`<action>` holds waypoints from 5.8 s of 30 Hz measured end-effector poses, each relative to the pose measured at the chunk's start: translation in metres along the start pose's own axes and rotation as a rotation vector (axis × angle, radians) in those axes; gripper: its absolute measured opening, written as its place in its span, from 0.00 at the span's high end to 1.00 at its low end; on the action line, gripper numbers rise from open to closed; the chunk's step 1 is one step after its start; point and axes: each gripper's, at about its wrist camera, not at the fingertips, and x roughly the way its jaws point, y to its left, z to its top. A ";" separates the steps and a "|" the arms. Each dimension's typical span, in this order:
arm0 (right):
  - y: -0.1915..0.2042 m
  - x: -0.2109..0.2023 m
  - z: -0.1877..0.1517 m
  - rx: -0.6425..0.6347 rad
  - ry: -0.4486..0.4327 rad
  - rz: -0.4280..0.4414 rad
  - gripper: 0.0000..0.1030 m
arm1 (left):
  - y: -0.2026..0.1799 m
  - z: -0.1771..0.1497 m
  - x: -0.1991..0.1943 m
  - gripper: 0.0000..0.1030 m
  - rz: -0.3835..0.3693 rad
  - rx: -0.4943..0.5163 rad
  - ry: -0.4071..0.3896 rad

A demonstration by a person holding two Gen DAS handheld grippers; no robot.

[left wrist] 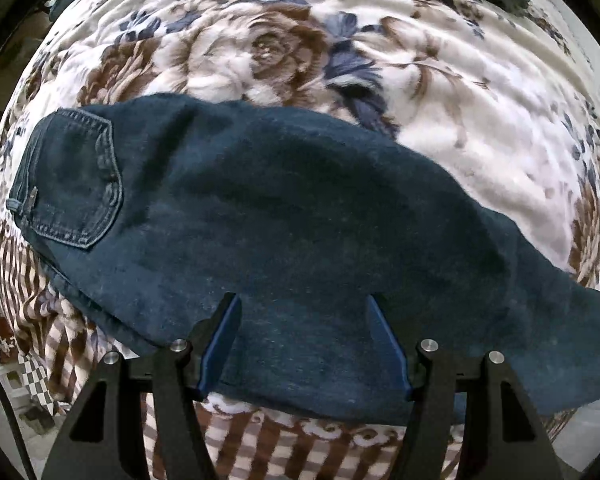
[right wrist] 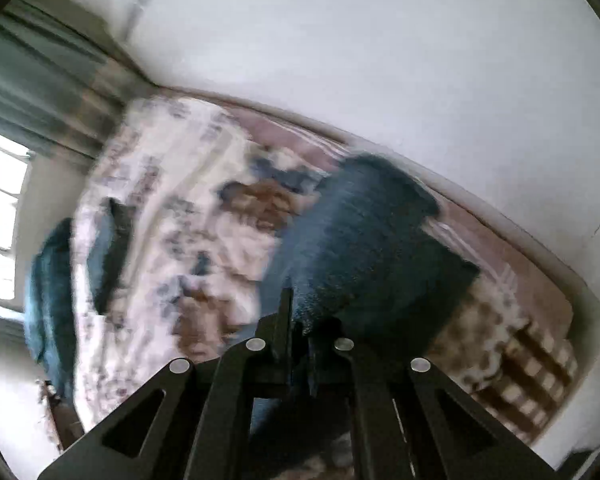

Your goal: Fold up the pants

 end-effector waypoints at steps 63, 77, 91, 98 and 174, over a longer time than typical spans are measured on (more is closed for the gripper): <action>0.198 0.129 -0.371 -0.094 0.632 -0.079 0.84 | 0.356 0.007 0.025 0.76 -0.176 -0.519 0.010; 0.332 0.093 -0.322 -0.678 0.725 0.159 0.24 | 0.243 -0.010 -0.059 0.03 -0.040 -0.192 -0.066; 0.435 0.206 -0.356 -1.187 0.915 0.380 0.96 | 0.142 0.088 -0.014 0.04 -0.278 -0.398 0.189; 0.417 0.165 -0.351 -1.114 0.885 0.549 0.97 | 0.103 0.107 0.013 0.04 -0.285 -0.360 0.336; 0.433 0.277 -0.268 -0.881 0.988 0.004 0.95 | 0.213 0.052 0.039 0.49 -0.270 -0.427 0.249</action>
